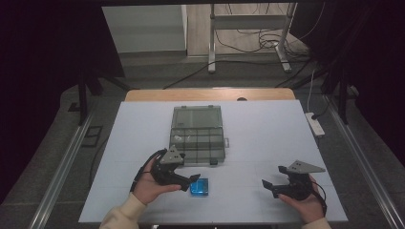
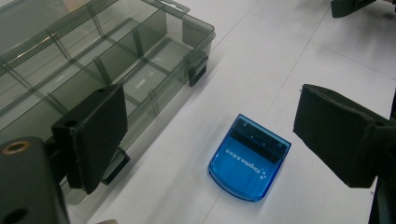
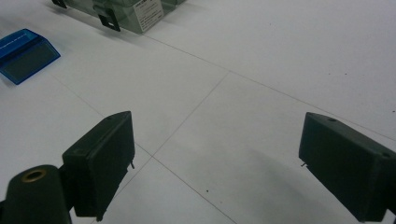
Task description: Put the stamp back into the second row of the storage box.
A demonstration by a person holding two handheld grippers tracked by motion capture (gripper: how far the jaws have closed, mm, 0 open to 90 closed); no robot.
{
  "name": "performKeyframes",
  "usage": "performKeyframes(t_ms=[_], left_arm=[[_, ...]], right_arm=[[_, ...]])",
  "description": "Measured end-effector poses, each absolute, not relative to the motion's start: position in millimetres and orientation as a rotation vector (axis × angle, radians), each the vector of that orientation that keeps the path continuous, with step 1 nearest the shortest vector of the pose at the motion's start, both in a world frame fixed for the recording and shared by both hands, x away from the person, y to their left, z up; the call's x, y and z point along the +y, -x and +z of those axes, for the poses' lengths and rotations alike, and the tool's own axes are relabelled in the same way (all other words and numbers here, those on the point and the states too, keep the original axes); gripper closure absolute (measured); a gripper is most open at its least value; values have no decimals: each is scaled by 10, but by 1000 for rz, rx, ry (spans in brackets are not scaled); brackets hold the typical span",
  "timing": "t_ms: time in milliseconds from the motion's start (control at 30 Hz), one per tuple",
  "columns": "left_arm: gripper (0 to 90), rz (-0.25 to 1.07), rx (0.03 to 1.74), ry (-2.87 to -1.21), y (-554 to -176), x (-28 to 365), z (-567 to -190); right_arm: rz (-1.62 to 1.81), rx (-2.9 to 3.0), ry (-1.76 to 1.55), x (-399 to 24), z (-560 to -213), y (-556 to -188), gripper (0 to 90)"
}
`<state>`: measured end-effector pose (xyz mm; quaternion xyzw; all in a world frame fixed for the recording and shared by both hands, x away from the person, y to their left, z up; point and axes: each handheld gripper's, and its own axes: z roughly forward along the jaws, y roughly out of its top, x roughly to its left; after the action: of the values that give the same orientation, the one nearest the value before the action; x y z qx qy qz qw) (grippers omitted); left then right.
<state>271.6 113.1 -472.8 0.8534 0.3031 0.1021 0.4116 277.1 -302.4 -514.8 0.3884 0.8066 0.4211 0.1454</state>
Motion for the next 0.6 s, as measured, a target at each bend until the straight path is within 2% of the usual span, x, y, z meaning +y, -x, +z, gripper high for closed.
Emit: performKeyframes(t_ms=[600], left_arm=[[109,198,677,-2207,-2769,851,-4748]], right_arm=[[1211,2331,-1112,-3024,-5143,-2775,108]])
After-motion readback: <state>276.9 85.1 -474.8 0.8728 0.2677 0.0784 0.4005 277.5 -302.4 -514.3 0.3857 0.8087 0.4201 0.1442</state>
